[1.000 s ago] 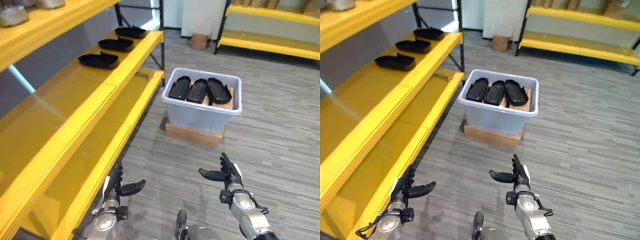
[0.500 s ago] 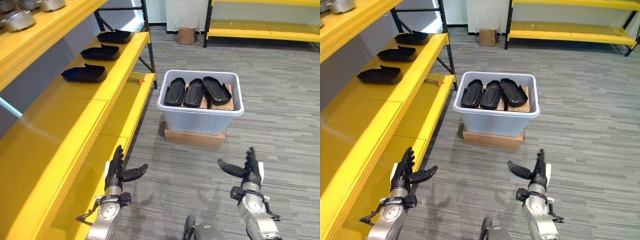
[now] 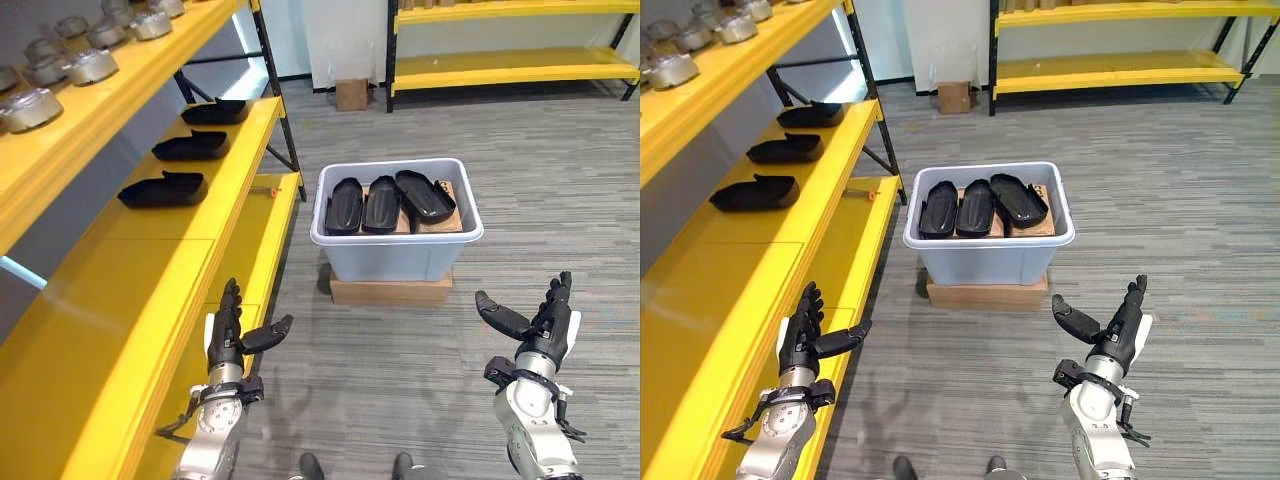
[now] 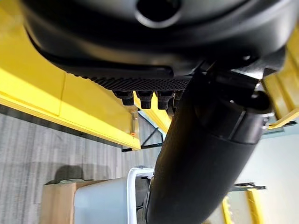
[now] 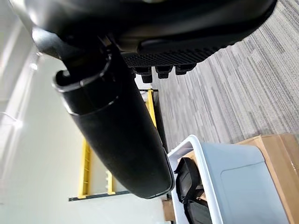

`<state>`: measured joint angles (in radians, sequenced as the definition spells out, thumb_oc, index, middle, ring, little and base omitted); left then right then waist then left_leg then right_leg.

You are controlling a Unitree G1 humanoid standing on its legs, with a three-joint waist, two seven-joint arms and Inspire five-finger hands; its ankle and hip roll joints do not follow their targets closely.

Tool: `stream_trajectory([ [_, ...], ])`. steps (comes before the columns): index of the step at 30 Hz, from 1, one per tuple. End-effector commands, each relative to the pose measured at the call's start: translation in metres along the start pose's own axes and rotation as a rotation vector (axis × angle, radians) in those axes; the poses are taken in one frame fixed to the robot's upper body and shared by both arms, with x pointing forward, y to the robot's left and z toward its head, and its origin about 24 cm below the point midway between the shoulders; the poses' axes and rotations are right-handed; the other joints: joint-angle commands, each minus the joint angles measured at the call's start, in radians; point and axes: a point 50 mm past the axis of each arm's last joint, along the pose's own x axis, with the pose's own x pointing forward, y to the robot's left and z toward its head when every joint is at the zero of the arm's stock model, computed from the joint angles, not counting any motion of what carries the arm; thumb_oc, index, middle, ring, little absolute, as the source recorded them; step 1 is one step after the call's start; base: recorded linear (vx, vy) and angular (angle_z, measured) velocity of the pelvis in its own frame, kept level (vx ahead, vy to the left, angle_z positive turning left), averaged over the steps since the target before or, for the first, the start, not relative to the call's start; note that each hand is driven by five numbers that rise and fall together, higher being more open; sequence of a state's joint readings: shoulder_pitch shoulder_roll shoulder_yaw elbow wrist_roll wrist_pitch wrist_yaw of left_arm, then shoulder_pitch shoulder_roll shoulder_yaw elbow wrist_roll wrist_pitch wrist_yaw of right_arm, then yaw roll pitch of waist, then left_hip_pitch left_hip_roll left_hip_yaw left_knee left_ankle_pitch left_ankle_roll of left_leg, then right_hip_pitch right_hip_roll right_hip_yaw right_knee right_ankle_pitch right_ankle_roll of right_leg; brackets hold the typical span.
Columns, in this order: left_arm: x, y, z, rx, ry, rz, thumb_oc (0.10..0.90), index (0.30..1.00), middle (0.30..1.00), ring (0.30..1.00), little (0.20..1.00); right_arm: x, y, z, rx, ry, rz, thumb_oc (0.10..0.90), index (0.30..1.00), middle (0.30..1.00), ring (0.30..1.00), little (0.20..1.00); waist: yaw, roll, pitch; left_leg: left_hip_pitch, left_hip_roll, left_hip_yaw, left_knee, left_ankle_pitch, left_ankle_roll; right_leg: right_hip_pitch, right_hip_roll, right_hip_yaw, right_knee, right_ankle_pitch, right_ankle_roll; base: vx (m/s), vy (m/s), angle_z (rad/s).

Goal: Move parts from the plastic box to the shelf.

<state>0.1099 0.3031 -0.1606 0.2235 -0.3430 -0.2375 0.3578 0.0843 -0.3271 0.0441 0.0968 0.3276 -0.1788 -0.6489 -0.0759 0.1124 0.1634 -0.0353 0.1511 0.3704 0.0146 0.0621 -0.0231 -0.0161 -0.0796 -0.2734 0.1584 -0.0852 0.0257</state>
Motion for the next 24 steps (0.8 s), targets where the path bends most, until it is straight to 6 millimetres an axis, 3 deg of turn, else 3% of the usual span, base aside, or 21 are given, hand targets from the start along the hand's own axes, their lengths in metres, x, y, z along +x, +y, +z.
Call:
stream_trajectory([
  [1, 0.012, 0.012, 0.057, -0.078, -0.299, -0.017, 0.900, 1.000, 1.000, 1.000, 1.000, 0.009, 0.021, 0.044, 0.070, -0.243, 0.067, 0.900, 1.000, 1.000, 1.000, 1.000, 0.034, -0.083, -0.004, 0.042, -0.008, -0.016, -0.027, 0.019, -0.064, 0.129, 0.032, 0.020, -0.175, 0.034, 0.003, 0.13, 0.017, -0.25],
  [3, 0.011, 0.013, 0.056, -0.081, -0.294, -0.035, 0.900, 1.000, 1.000, 1.000, 1.000, 0.007, 0.021, 0.042, 0.070, -0.225, 0.074, 0.900, 1.000, 1.000, 1.000, 1.000, 0.042, -0.081, 0.000, 0.024, 0.009, -0.018, -0.057, 0.061, -0.073, 0.148, 0.038, 0.027, -0.175, 0.029, 0.004, 0.14, 0.036, -0.14],
  [9, 0.011, 0.015, 0.056, -0.047, -0.301, -0.021, 0.900, 1.000, 1.000, 1.000, 1.000, 0.003, 0.023, 0.037, 0.057, -0.204, 0.109, 0.900, 1.000, 1.000, 1.000, 1.000, 0.049, -0.074, 0.017, -0.028, 0.016, -0.028, -0.093, 0.117, -0.083, 0.160, 0.064, 0.060, -0.123, 0.002, -0.001, 0.12, 0.080, -0.01],
  [16, 0.013, 0.015, 0.057, -0.002, -0.307, -0.038, 0.900, 1.000, 1.000, 1.000, 1.000, 0.003, 0.029, 0.034, 0.080, -0.181, 0.123, 0.900, 1.000, 1.000, 1.000, 1.000, 0.068, -0.082, 0.022, -0.047, 0.015, -0.060, -0.088, 0.112, -0.070, 0.165, 0.072, 0.084, -0.067, -0.032, -0.009, 0.14, 0.097, -0.20],
  [24, 0.016, 0.011, 0.060, 0.075, -0.334, -0.088, 0.900, 1.000, 1.000, 1.000, 1.000, 0.003, 0.032, 0.033, 0.054, -0.180, 0.089, 0.900, 1.000, 1.000, 1.000, 1.000, 0.088, -0.091, 0.019, -0.037, -0.019, -0.100, -0.028, 0.074, -0.046, 0.169, 0.063, 0.087, -0.045, -0.048, -0.018, 0.12, 0.093, -0.09],
])
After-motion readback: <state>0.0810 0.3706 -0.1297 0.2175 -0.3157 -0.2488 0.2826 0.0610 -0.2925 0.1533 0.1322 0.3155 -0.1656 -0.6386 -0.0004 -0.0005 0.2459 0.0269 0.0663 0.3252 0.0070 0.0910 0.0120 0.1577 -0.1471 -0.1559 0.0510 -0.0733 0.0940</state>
